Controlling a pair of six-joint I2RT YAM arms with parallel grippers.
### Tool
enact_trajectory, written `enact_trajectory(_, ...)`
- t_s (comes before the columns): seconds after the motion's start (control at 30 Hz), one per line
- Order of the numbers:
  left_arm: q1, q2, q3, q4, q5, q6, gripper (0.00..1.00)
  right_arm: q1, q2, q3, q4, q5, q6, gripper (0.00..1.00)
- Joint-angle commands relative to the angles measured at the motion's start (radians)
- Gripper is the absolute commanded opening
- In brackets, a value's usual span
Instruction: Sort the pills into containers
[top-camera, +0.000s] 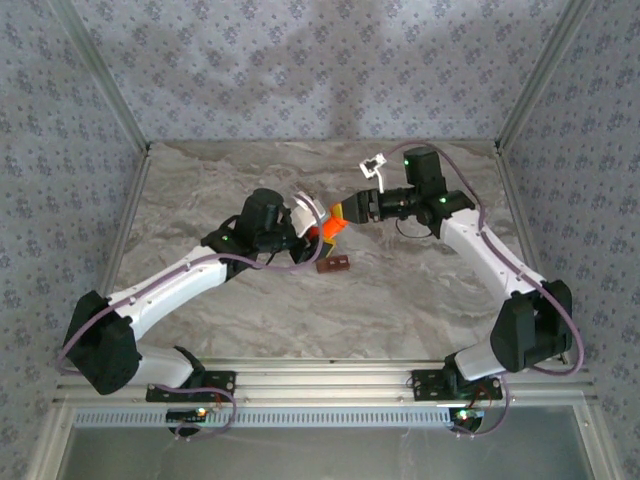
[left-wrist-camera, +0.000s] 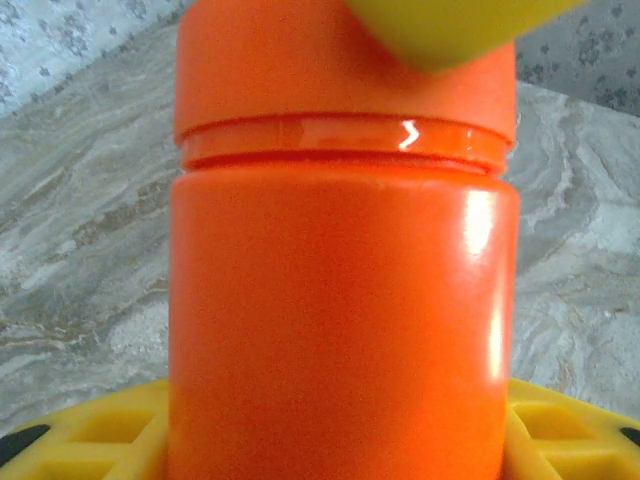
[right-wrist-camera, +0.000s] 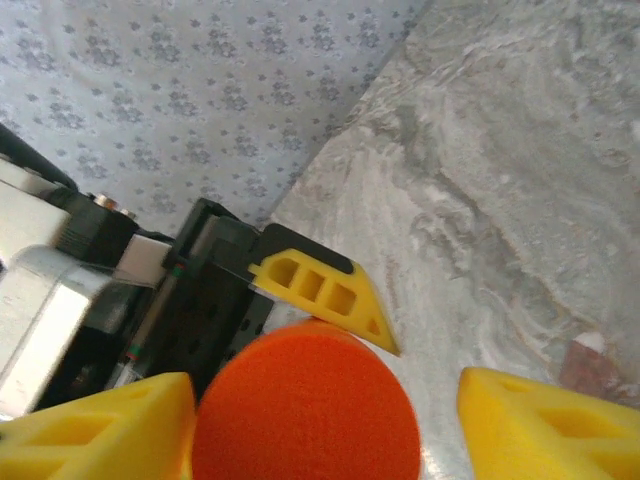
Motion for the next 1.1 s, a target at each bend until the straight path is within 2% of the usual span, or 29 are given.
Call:
enact_trajectory(0.0, 0.004, -0.017, 0.026, 0.058, -0.004, 0.006, 0.00, -0.037, -0.095, -0.017, 0.054, 0.111, 0.233, 0.80)
enact_trajectory(0.07, 0.002, -0.016, 0.030, 0.053, -0.001, 0.010, 0.00, -0.043, -0.146, -0.032, 0.056, 0.197, 0.347, 0.82)
enact_trajectory(0.2, 0.004, -0.013, 0.037, 0.042, 0.003, 0.021, 0.00, -0.014, -0.203, -0.031, -0.088, 0.367, 0.490, 0.85)
enact_trajectory(0.3, 0.003, -0.012, 0.041, 0.040, 0.004, 0.024, 0.00, 0.037, -0.222, -0.074, -0.060, 0.415, 0.577, 0.86)
enact_trajectory(0.43, 0.003, -0.010, 0.042, 0.038, 0.007, 0.021, 0.00, 0.105, -0.202, -0.050, -0.074, 0.485, 0.586, 0.88)
enact_trajectory(0.57, 0.003, -0.012, 0.044, 0.040, 0.007, 0.022, 0.00, 0.144, -0.155, 0.002, -0.077, 0.497, 0.577, 0.88)
enact_trajectory(0.87, 0.003, -0.015, 0.044, 0.040, 0.008, 0.017, 0.00, 0.172, -0.122, 0.001, -0.053, 0.489, 0.576, 0.75)
enact_trajectory(1.07, 0.003, -0.015, 0.045, 0.040, 0.007, 0.020, 0.00, 0.169, -0.130, -0.011, -0.055, 0.477, 0.545, 0.53)
